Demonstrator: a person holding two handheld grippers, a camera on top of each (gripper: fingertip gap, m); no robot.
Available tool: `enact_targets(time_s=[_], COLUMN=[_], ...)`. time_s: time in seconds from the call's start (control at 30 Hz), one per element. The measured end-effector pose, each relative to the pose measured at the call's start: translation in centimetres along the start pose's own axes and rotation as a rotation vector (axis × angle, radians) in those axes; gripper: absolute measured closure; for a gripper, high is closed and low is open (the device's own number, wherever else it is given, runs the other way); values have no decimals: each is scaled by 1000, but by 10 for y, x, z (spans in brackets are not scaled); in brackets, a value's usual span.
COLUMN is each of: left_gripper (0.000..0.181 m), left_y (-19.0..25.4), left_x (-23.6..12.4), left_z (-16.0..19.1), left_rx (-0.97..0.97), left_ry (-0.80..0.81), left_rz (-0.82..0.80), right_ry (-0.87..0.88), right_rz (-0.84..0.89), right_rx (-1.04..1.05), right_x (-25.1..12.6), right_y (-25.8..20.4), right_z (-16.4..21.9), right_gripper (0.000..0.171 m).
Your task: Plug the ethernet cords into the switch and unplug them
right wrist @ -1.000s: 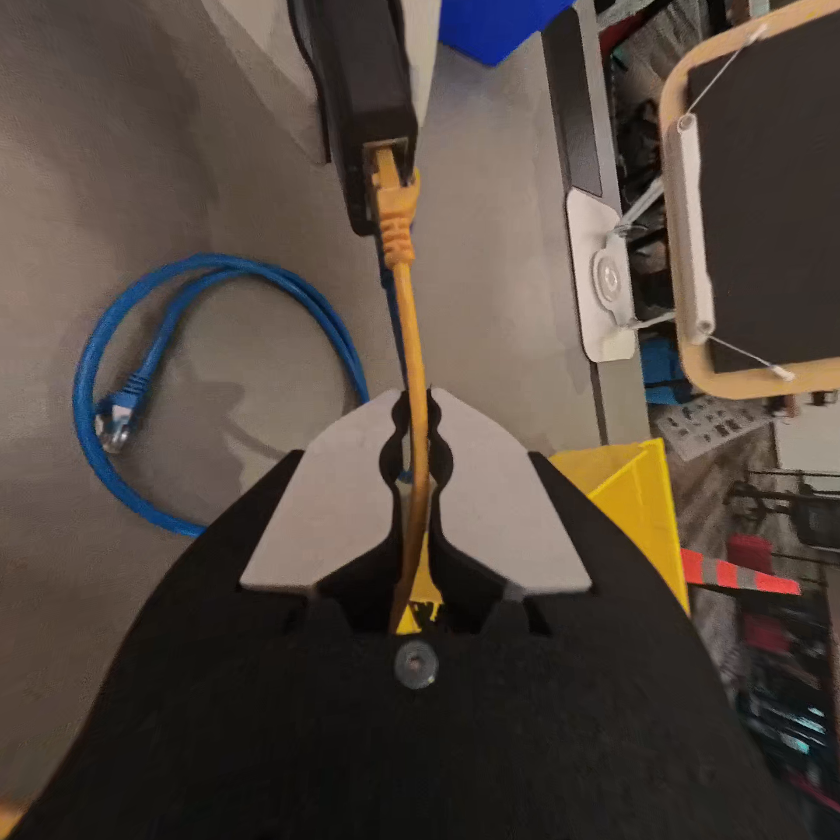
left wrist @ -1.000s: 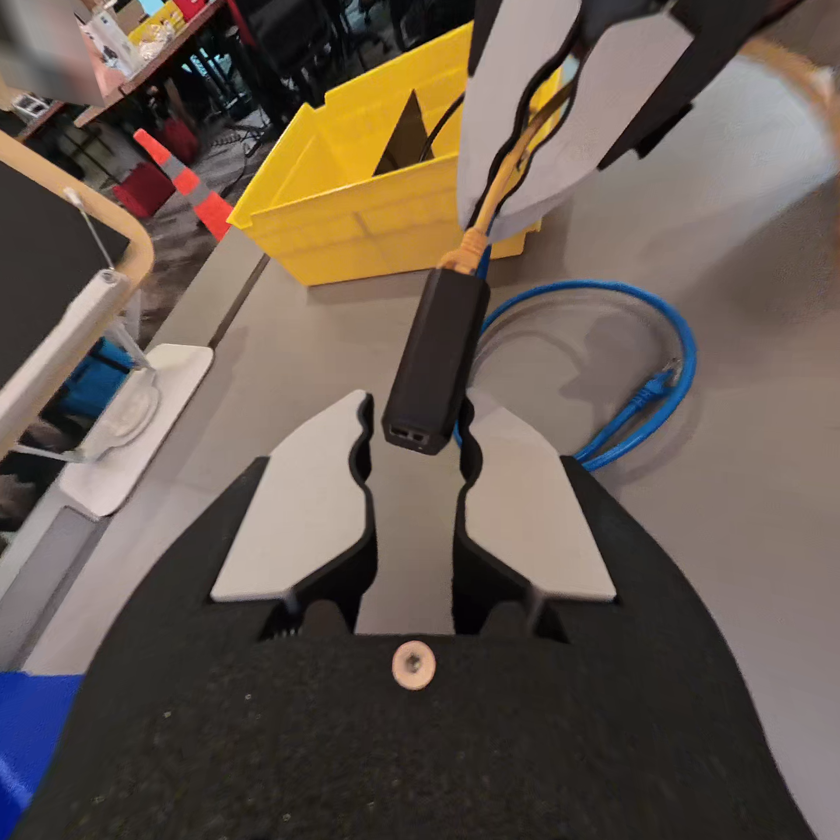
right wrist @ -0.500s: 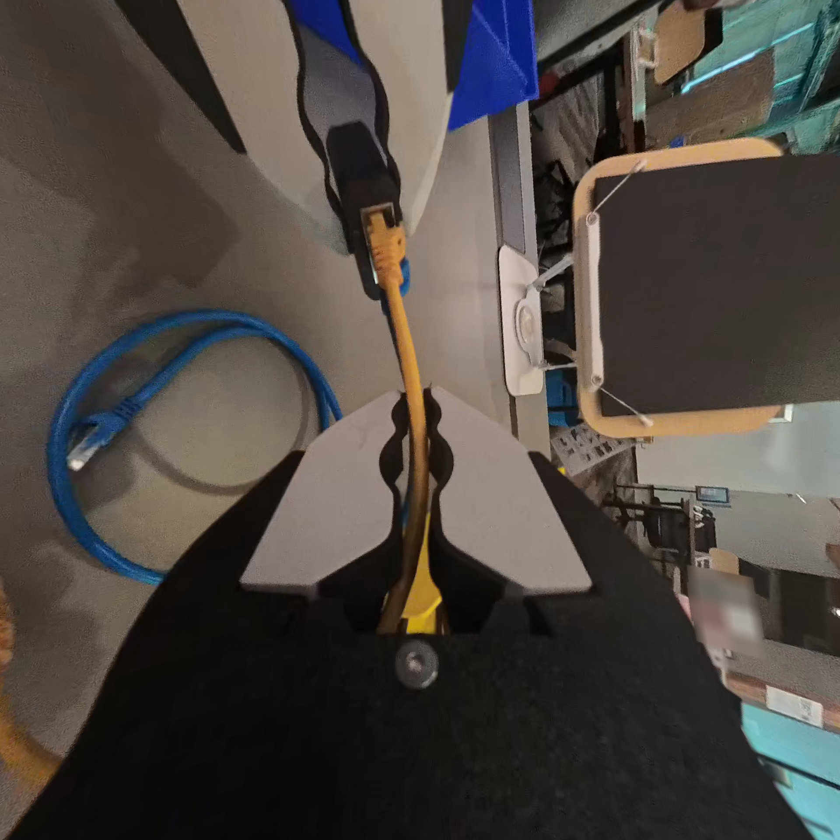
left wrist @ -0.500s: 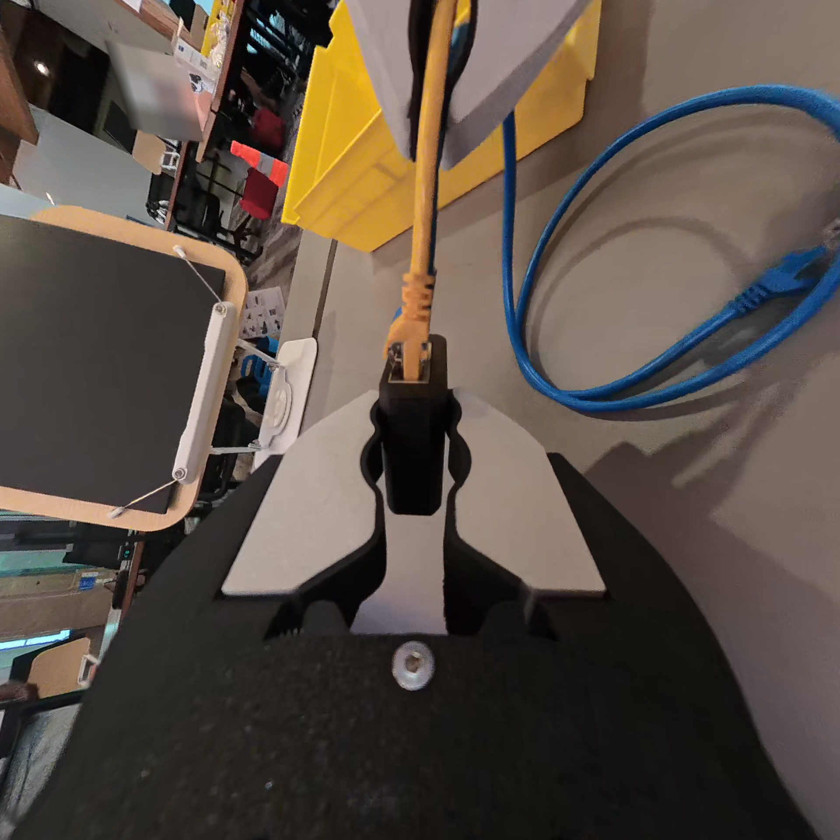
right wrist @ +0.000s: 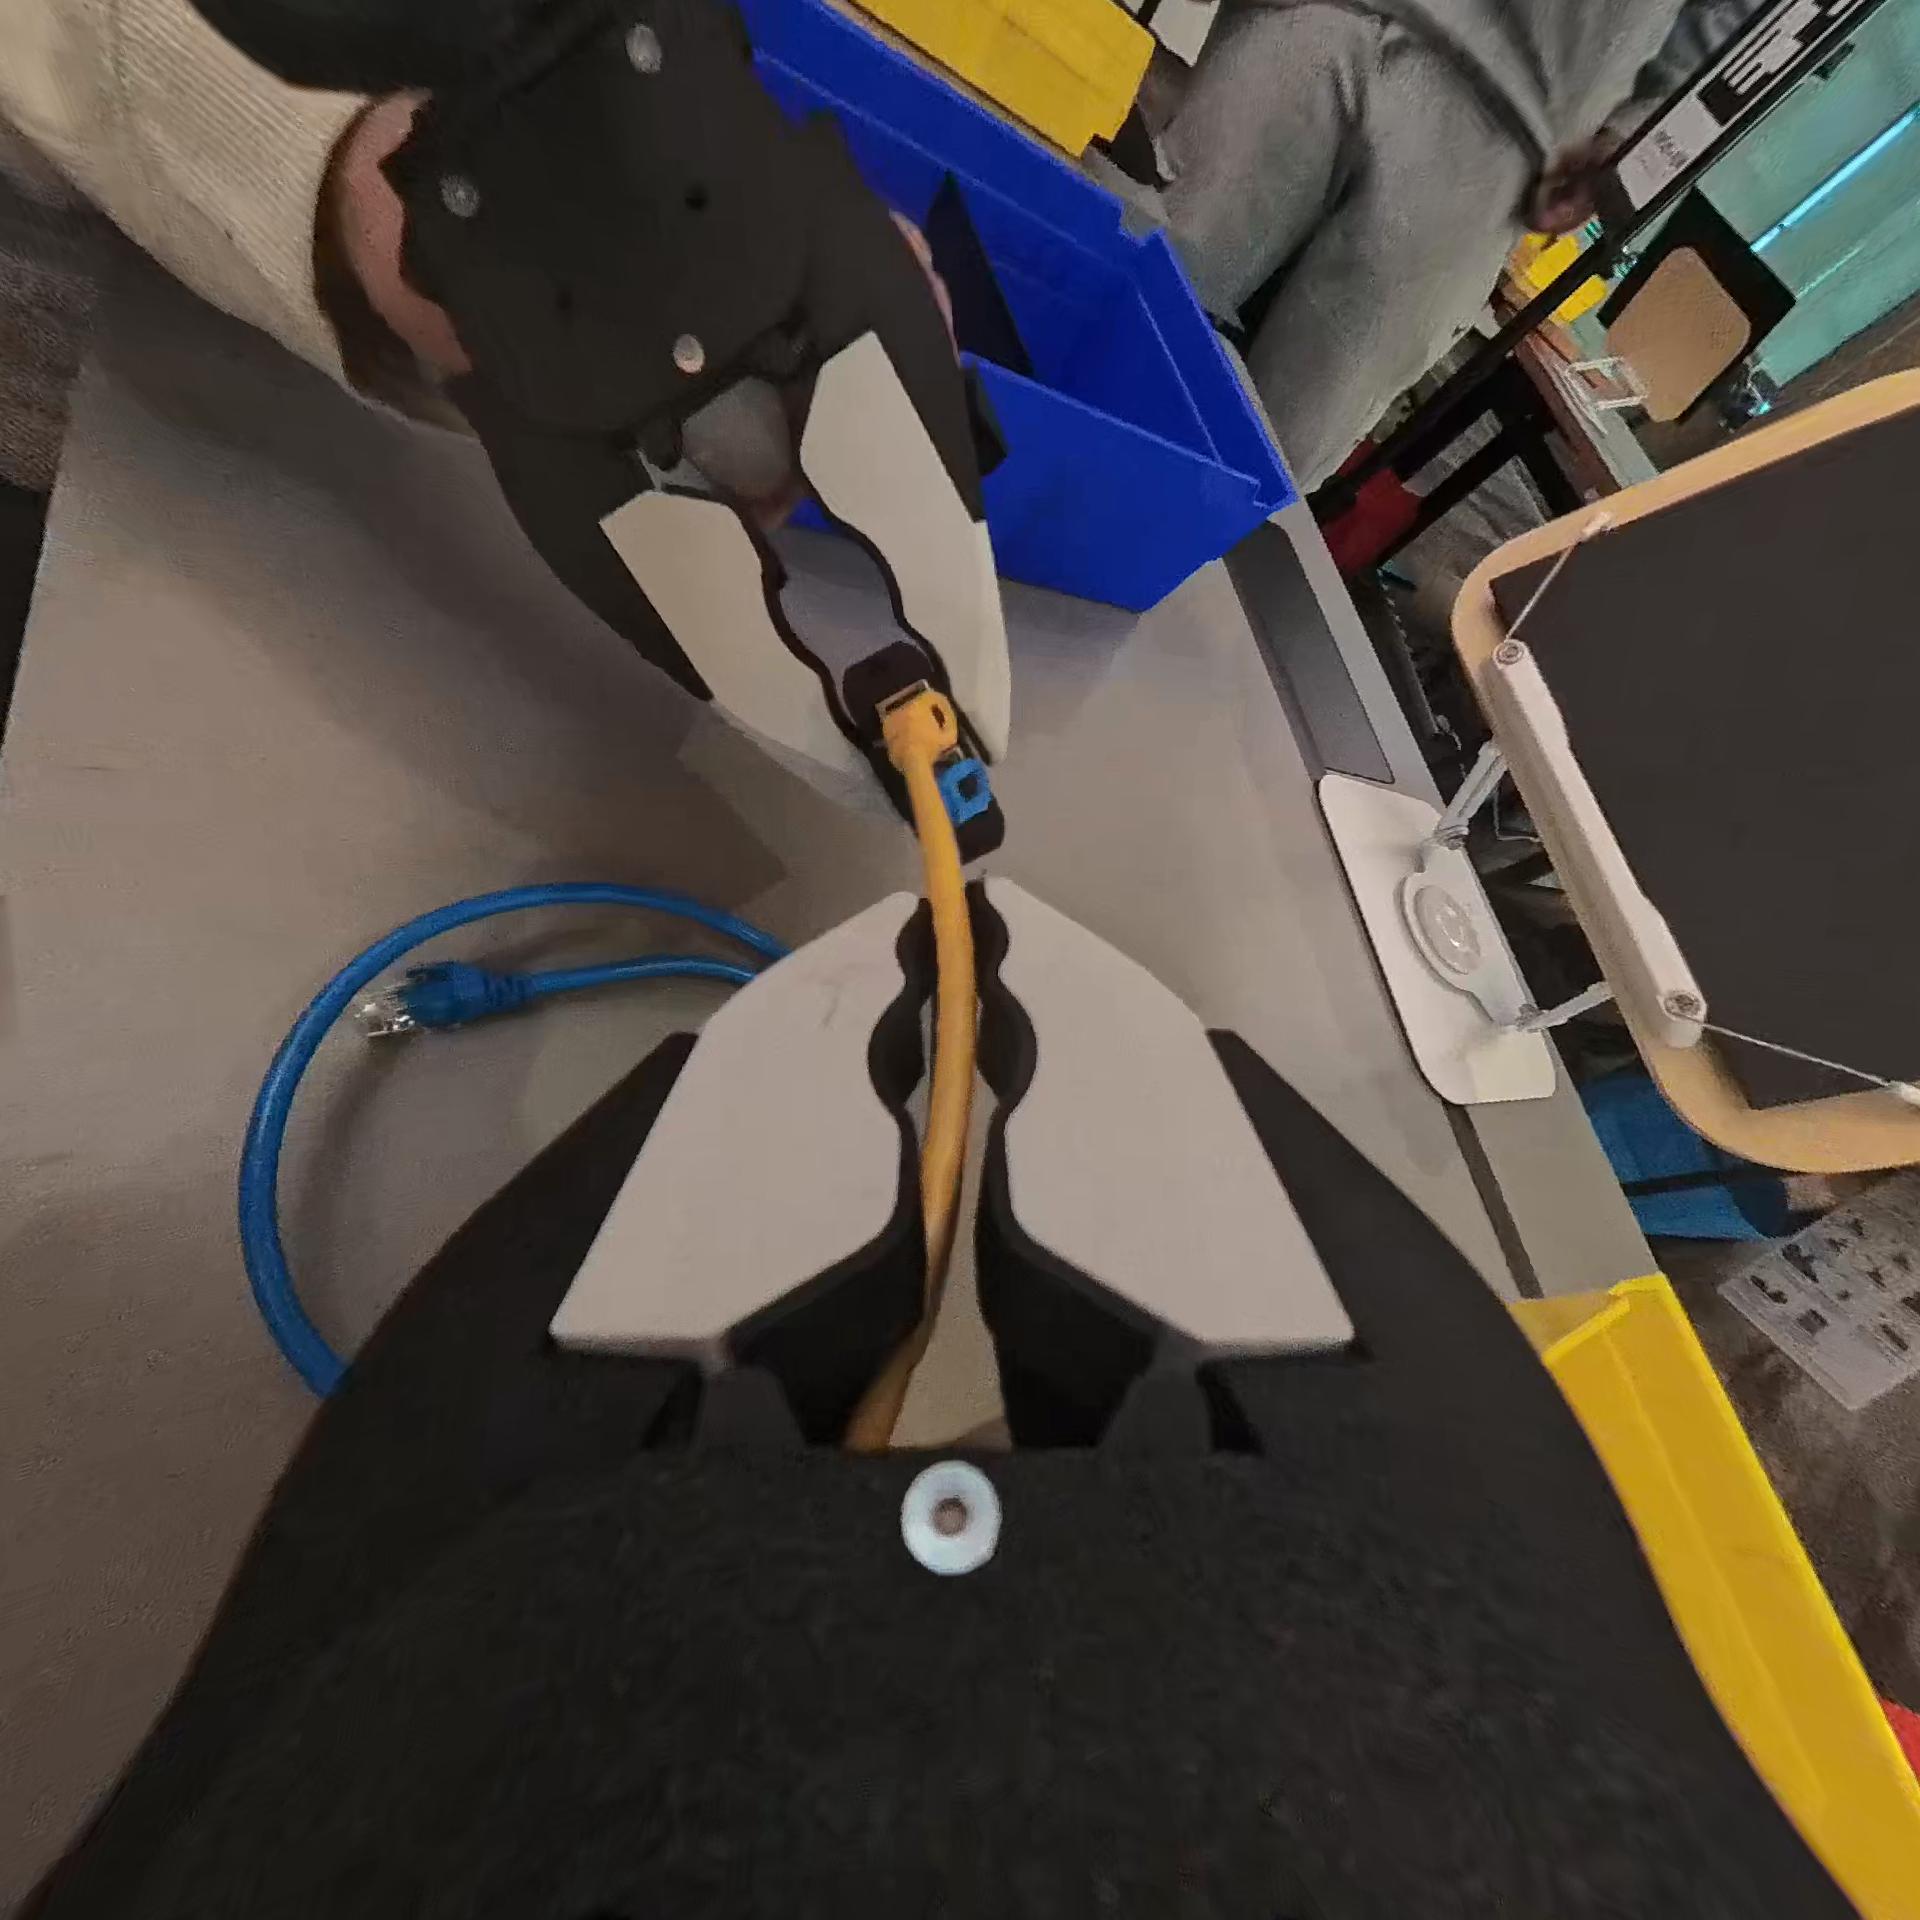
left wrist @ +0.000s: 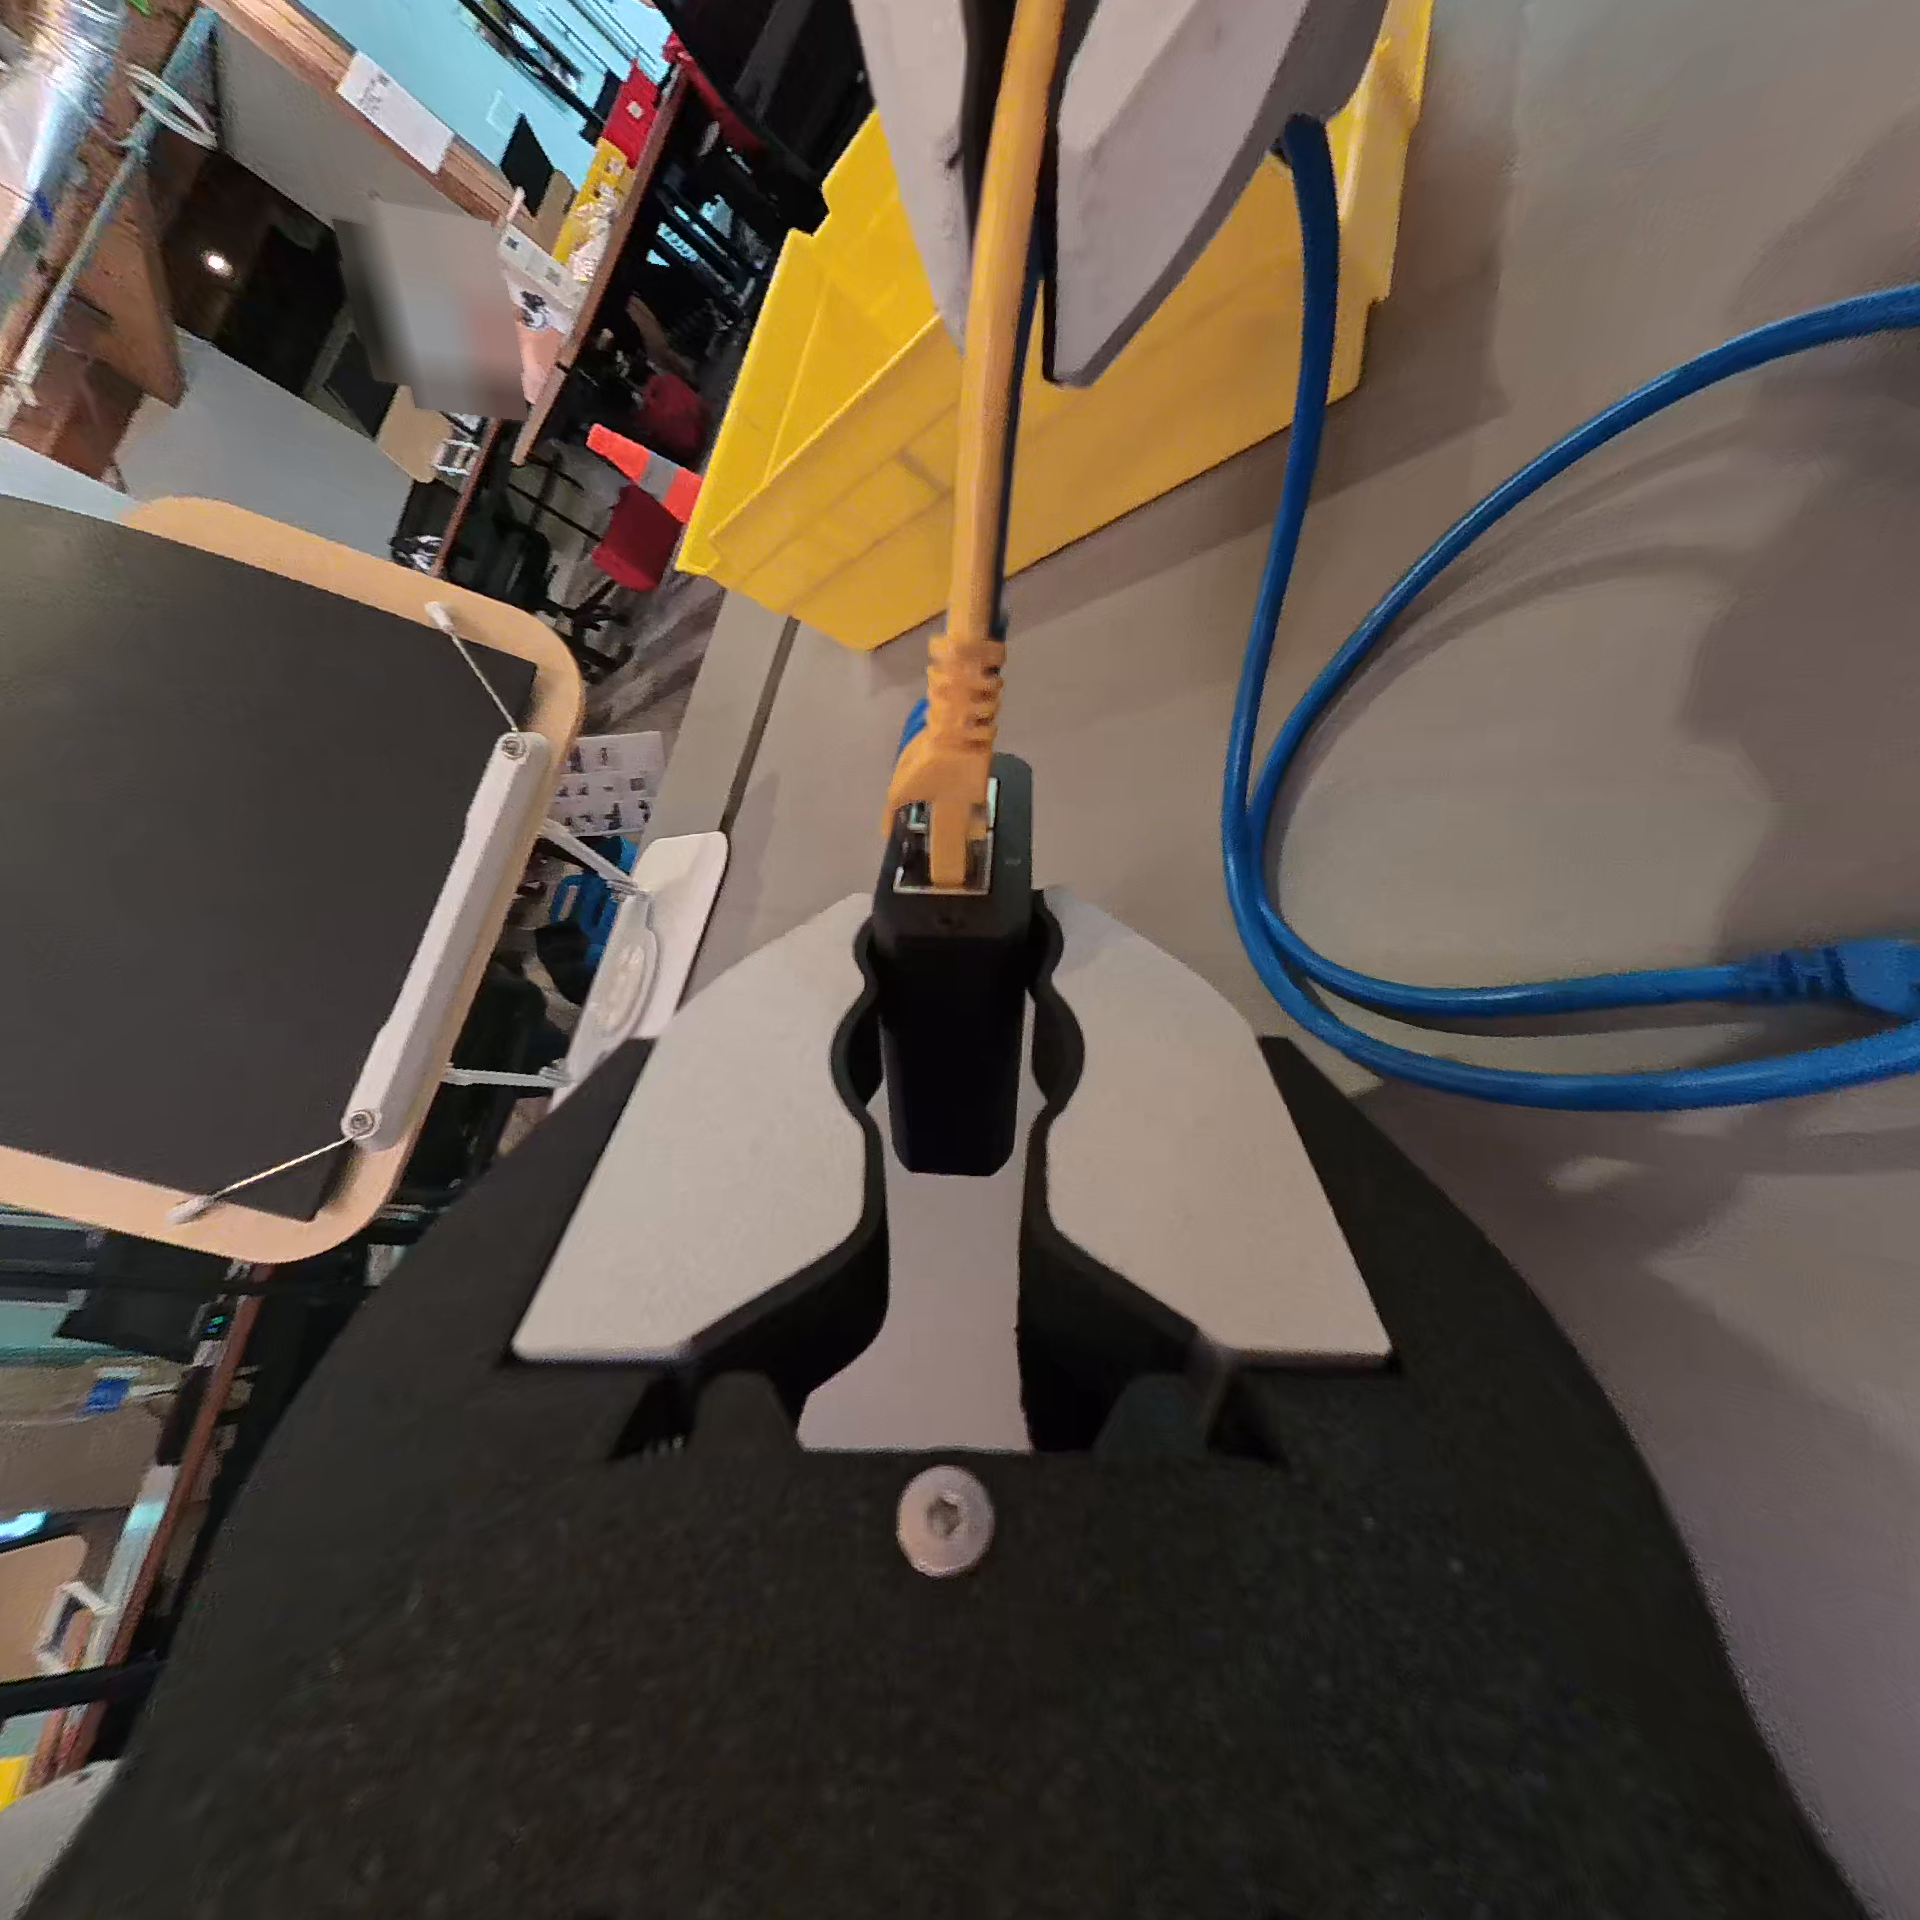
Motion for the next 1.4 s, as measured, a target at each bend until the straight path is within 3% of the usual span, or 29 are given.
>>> enact_targets(time_s=[0.23,0.3,0.43,0.5,0.6,0.7,0.77,1.4], left_gripper=[157,157,157,157,157,157,158,157], left_y=[-5,-6,-3,1,4,2,2,-1], left_x=[3,8,25,32,33,25,24,25], left_z=[-1,1,3,5,6,7,11,19], left_rx=[-8,81,177,196,231,226,185,217], left_ry=[32,0,-22,-22,3,18,25,-23], left_rz=[16,-53,-70,-64,-120,-136,-112,-163], right_ry=[2,-42,-168,-223,-285,-281,-212,-224], right_rz=[-25,-24,112,135,79,45,31,22], right_rx=[116,155,-117,-311,-444,-457,-453,-477], right_x=[2,2,-3,6,35,56,60,72], right_y=[12,13,9,2,-2,1,0,9], right_z=[19,21,0,-16,-17,-10,-13,-6], right_gripper=[163,144,127,133,143,146,157,156])
Point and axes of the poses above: each gripper's, where its closed fingertips meet, x out along the fingers, z out of its underside, y = z × x across the jaws, the point moved 8 cm from there along -x, back along the fingers, and after that the axes turned 5 degrees about -y, right-handed, at the moved point
